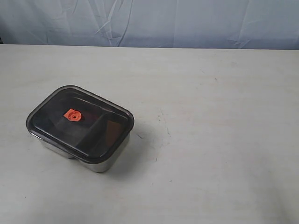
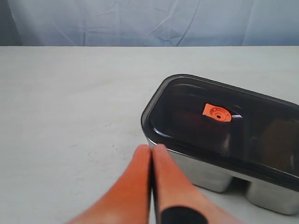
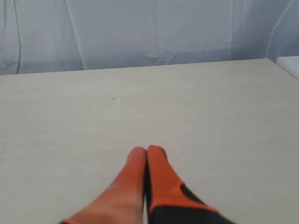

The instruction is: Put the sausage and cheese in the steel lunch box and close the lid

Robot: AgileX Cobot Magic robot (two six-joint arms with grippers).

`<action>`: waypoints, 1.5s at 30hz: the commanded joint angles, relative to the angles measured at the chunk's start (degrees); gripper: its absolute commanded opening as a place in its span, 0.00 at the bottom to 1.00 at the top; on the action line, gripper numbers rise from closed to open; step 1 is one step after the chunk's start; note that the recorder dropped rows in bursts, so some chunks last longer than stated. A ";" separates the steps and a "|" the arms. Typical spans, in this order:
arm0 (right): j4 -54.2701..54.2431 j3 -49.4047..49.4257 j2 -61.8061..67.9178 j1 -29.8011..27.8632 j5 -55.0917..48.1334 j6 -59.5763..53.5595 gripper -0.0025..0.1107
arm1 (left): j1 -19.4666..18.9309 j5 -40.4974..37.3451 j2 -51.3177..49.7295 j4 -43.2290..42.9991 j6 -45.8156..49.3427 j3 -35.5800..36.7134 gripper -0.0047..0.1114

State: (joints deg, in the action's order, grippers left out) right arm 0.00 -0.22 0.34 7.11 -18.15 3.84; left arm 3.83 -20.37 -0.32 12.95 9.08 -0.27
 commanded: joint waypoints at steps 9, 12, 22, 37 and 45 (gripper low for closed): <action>0.31 0.22 -0.34 -0.43 0.47 -0.25 0.01 | -0.27 1.08 0.32 -8.26 -12.14 0.27 0.04; 0.31 0.22 -0.34 -0.43 0.47 -0.25 0.01 | -0.27 1.18 0.32 -8.78 -12.14 0.27 0.04; 0.31 0.22 -0.34 -0.43 0.47 -0.25 0.01 | -0.27 8.65 0.32 -9.26 -11.75 0.27 0.04; 0.31 0.22 -0.34 -0.43 0.47 -0.25 0.01 | -0.27 8.53 0.32 -9.26 -11.75 0.27 0.04; 0.31 0.22 -0.34 -0.43 0.47 -0.25 0.01 | -0.27 8.40 0.32 -9.26 -11.75 0.27 0.04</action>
State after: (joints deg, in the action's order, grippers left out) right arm 0.00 -0.22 0.34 7.11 -18.15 3.84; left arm 3.83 -12.76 -0.32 4.03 -2.47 -0.27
